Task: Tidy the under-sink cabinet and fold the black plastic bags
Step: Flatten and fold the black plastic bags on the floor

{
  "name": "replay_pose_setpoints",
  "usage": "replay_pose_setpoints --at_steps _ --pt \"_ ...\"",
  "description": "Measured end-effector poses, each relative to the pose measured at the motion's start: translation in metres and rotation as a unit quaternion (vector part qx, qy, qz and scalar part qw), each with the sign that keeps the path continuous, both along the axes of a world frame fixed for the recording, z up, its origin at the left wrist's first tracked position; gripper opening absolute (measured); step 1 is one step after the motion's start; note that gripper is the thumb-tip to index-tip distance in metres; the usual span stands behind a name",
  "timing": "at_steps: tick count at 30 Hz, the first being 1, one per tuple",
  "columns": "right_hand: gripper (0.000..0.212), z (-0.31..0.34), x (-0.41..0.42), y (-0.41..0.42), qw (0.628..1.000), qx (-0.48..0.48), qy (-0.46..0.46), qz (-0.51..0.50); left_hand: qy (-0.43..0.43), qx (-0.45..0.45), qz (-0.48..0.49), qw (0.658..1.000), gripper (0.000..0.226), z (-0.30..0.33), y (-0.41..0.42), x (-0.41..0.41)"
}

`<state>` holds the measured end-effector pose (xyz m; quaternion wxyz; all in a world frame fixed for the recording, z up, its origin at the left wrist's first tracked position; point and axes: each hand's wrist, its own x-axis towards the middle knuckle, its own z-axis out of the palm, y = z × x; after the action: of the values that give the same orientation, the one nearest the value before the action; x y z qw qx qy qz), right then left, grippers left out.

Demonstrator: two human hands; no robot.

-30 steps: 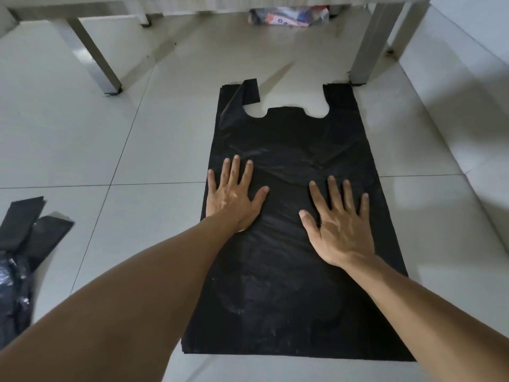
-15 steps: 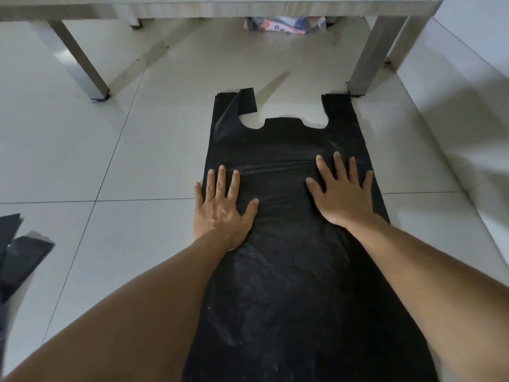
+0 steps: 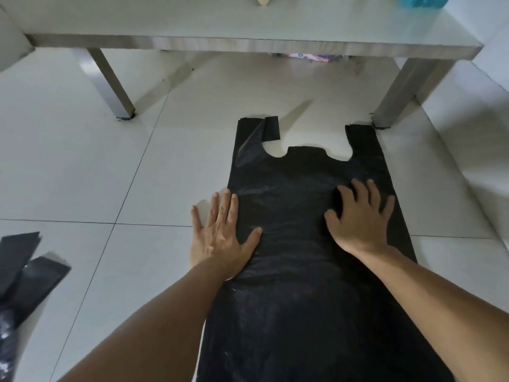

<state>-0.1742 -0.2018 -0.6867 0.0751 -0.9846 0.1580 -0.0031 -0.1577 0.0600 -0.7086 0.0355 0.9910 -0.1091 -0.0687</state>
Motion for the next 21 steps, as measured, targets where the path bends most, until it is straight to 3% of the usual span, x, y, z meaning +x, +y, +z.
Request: replay_pose_setpoints --at_steps 2,5,9,11,14,18,20,21 --pt "0.046 0.011 0.035 0.023 0.995 0.046 -0.084 0.035 0.003 0.000 0.000 1.000 0.089 0.000 0.000 0.001" --pt "0.031 0.032 0.105 0.064 0.971 0.229 -0.057 0.039 0.010 0.004 0.001 1.000 0.088 0.001 -0.001 0.002" --pt "0.055 0.049 0.178 0.104 0.940 0.340 0.006 -0.034 0.019 -0.002 0.002 1.000 0.088 0.006 -0.002 0.001" --pt "0.063 0.052 0.196 0.114 0.909 0.407 0.003 -0.091 0.021 -0.002 0.003 1.000 0.088 0.006 -0.002 0.001" --pt "0.048 0.060 0.214 0.121 0.838 0.524 -0.016 -0.153 0.021 -0.001 0.003 1.000 0.088 0.007 -0.002 0.000" --pt "0.038 0.080 0.222 0.123 0.788 0.592 -0.062 -0.159 0.025 -0.002 0.004 1.000 0.088 0.007 -0.002 0.001" --pt "0.051 0.086 0.222 0.118 0.793 0.582 -0.082 -0.159 0.025 -0.001 0.003 1.000 0.088 0.007 -0.002 0.001" --pt "0.058 0.084 0.221 0.114 0.814 0.551 -0.090 -0.161 0.024 0.001 0.003 1.000 0.088 0.007 -0.002 0.001"
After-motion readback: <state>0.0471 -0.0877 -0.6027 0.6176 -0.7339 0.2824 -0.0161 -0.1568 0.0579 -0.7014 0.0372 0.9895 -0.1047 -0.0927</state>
